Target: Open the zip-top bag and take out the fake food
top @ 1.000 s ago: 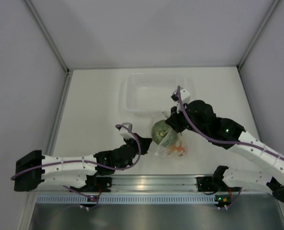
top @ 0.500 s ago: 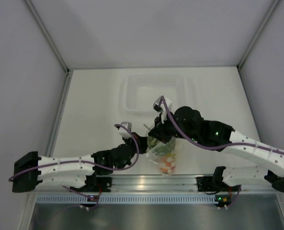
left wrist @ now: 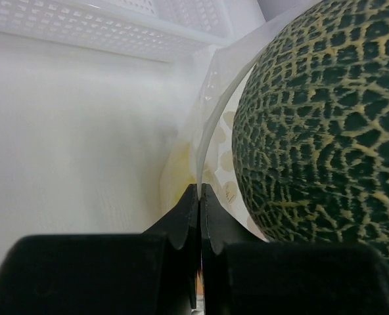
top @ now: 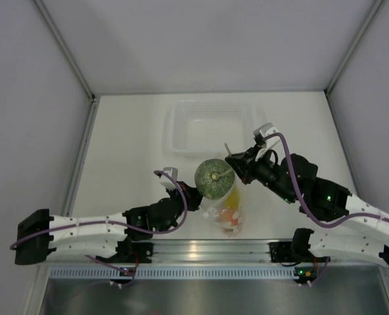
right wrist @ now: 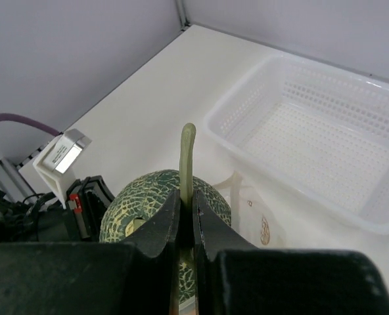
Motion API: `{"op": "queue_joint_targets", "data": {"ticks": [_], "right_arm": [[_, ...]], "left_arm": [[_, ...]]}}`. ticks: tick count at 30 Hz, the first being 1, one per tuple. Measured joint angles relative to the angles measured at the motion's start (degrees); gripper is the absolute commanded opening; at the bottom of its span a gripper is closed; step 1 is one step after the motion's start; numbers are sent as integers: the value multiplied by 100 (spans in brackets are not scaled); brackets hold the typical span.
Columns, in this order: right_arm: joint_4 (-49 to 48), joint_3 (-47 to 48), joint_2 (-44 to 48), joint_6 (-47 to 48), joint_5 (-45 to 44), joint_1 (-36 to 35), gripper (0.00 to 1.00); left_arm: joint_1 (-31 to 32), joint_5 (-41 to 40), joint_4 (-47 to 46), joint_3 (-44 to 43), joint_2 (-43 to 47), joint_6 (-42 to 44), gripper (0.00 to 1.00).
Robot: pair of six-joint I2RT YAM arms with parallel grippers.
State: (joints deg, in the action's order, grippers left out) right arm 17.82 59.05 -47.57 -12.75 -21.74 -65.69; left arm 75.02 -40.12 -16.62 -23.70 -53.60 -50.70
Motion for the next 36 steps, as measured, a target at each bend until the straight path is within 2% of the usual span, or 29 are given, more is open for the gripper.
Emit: {"op": "queue_joint_targets", "data": {"ticks": [5,10,13,18,28,36], "right_arm": [[-127,85,-133,66,-275,17,0],[323,1143,-682,125,-214,328,0],[487,1722,-901,122,74,807,0],[704,2341,-1274,192,876,2074,0],[673,2417,-2514,402,1882,3679,0],[-144,2411,-4011,365,2074,3812,0]], "left_arm": [[0,-66,-9,66,0,-70,0],[0,-238,-4,221,11,-195,0],[0,-332,11,369,72,-249,0],[0,-374,46,461,210,-295,0],[2,-393,114,468,748,-286,0],[2,-415,186,468,850,-52,0]]}}
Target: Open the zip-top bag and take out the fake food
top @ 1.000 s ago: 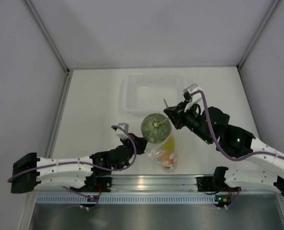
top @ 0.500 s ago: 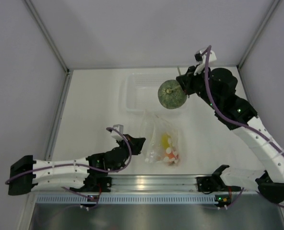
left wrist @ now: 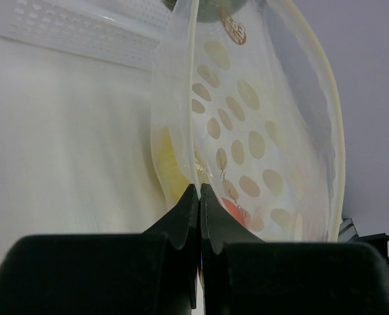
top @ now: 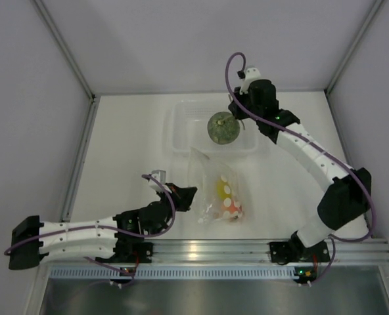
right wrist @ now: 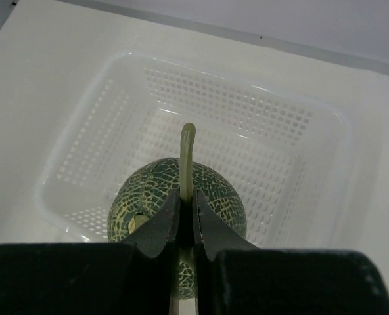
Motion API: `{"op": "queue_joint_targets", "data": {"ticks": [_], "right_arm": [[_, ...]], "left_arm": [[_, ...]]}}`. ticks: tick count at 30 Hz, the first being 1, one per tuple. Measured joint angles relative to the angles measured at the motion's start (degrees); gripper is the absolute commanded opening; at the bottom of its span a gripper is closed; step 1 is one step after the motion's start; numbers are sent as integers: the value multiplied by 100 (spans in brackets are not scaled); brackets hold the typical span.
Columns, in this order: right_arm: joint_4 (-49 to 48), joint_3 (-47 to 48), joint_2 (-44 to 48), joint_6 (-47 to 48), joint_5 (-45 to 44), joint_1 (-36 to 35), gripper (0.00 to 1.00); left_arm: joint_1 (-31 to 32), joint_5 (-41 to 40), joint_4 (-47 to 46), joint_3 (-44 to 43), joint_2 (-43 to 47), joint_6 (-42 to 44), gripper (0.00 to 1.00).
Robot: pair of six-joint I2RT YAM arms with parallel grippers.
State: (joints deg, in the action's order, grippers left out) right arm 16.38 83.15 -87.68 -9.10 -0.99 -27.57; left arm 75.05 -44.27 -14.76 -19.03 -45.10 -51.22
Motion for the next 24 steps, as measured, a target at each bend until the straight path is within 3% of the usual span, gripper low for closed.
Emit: {"op": "queue_joint_targets", "data": {"ticks": [9,21,24], "right_arm": [[-802,68,-1292,-258,-140,-39,0],[-1132,1742,-3021,-654,-179,-448,0],[-1123,2098,-3418,-654,-223,-549,6]], "left_arm": [[2,256,332,-271,105,367,0],[0,382,503,-332,131,450,0],[2,476,503,-417,94,452,0]]}}
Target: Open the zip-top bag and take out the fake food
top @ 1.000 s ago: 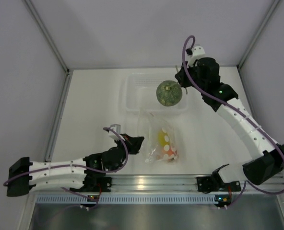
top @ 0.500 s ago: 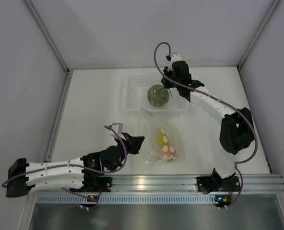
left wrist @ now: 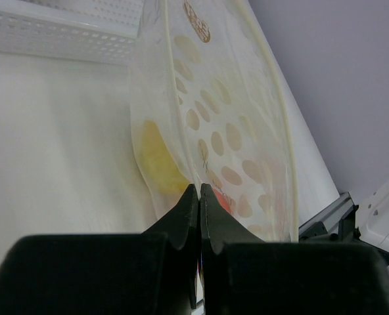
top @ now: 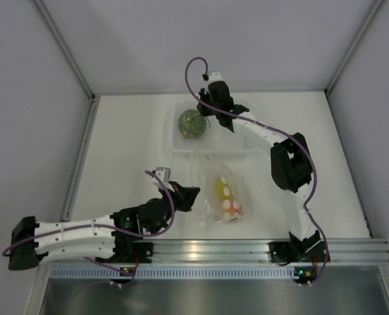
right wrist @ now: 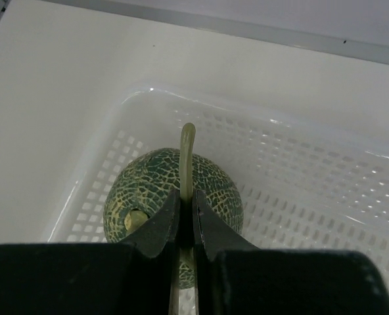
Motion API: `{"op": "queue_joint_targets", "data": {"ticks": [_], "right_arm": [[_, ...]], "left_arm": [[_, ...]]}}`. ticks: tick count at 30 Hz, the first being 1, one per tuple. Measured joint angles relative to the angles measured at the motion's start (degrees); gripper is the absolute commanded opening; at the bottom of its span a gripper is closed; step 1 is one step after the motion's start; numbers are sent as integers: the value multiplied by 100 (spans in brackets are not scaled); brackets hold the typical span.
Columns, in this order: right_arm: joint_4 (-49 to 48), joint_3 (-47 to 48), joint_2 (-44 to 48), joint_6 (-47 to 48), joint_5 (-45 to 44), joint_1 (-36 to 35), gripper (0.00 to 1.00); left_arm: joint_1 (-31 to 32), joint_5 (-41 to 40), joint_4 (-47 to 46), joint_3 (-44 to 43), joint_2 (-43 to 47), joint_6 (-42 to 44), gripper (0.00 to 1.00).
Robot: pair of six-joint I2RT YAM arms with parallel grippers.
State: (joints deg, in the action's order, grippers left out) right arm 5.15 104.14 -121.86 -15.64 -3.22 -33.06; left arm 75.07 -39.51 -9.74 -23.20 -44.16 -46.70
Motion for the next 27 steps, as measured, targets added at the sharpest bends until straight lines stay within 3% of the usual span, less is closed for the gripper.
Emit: {"op": "queue_joint_targets", "data": {"ticks": [3,4,5,9,10,15,20,24,27], "right_arm": [[2,94,-214,4,-37,-92,15],[0,98,-243,-2,-44,-114,28],[4,98,-254,2,-46,-136,32],[35,142,-254,59,-33,-188,46],[68,173,-254,70,-35,-192,59],[199,212,-155,192,-24,-190,68],[643,210,365,337,-68,-125,71],[940,153,1222,474,-186,-39,69],[1154,-39,2046,553,-278,0,62]], "left_arm": [[0,98,-2,-39,4,20,0],[0,116,-2,-44,7,22,0],[0,129,0,-44,13,26,0],[0,214,20,-44,96,50,0],[0,238,26,-44,127,59,0],[0,271,170,-146,195,109,0],[0,271,304,-337,144,181,0],[-2,284,433,-538,-50,243,0],[-2,284,560,-813,-275,332,0]]}}
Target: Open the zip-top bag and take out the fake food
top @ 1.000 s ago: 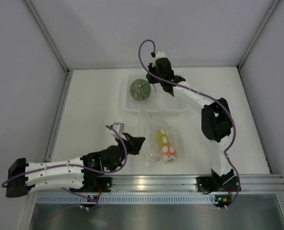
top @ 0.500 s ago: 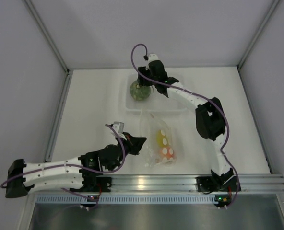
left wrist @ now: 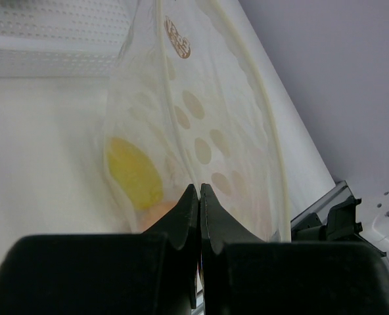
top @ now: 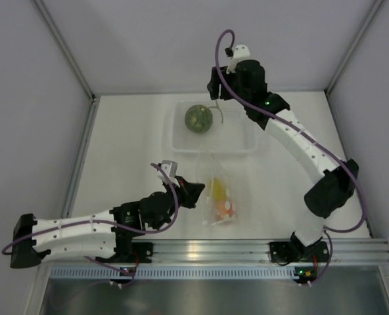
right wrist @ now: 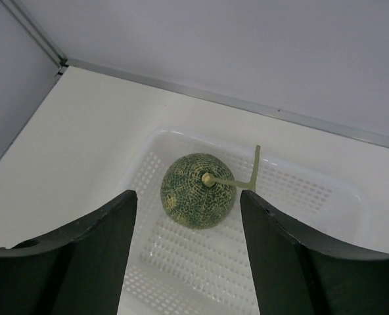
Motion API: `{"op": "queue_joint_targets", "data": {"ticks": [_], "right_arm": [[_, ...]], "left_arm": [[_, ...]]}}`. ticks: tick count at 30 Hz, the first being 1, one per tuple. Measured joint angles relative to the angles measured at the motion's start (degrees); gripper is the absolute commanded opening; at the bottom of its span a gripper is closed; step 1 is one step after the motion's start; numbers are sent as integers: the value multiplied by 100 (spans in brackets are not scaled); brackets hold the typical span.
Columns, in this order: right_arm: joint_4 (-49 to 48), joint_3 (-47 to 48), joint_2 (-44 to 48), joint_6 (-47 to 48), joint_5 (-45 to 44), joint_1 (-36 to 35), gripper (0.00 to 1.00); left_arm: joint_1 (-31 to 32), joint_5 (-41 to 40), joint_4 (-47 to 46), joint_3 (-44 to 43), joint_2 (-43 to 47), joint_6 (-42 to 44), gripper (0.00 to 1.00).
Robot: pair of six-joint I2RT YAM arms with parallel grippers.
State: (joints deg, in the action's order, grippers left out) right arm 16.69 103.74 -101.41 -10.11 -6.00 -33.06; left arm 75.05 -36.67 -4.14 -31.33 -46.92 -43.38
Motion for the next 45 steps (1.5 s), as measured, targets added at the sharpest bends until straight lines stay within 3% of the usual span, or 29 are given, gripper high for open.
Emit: {"op": "queue_joint_targets", "data": {"ticks": [4,12,22,30,45], "right_arm": [[225,-745,1156,-103,17,20,50],[457,-3338,3283,-774,608,0,36],[787,-4037,4944,-1329,1585,-22,22],[837,-4579,5101,-1622,1762,-85,14],[669,-5316,4513,-2356,1224,-251,12]], "left_arm": [[2,-17,98,-319,-190,52,0],[2,-212,188,-872,-699,-42,0],[0,-520,229,-1626,-1687,-337,0],[0,-802,236,-2031,-2306,-734,0],[2,-909,249,-3062,-3491,-1241,0]]}}
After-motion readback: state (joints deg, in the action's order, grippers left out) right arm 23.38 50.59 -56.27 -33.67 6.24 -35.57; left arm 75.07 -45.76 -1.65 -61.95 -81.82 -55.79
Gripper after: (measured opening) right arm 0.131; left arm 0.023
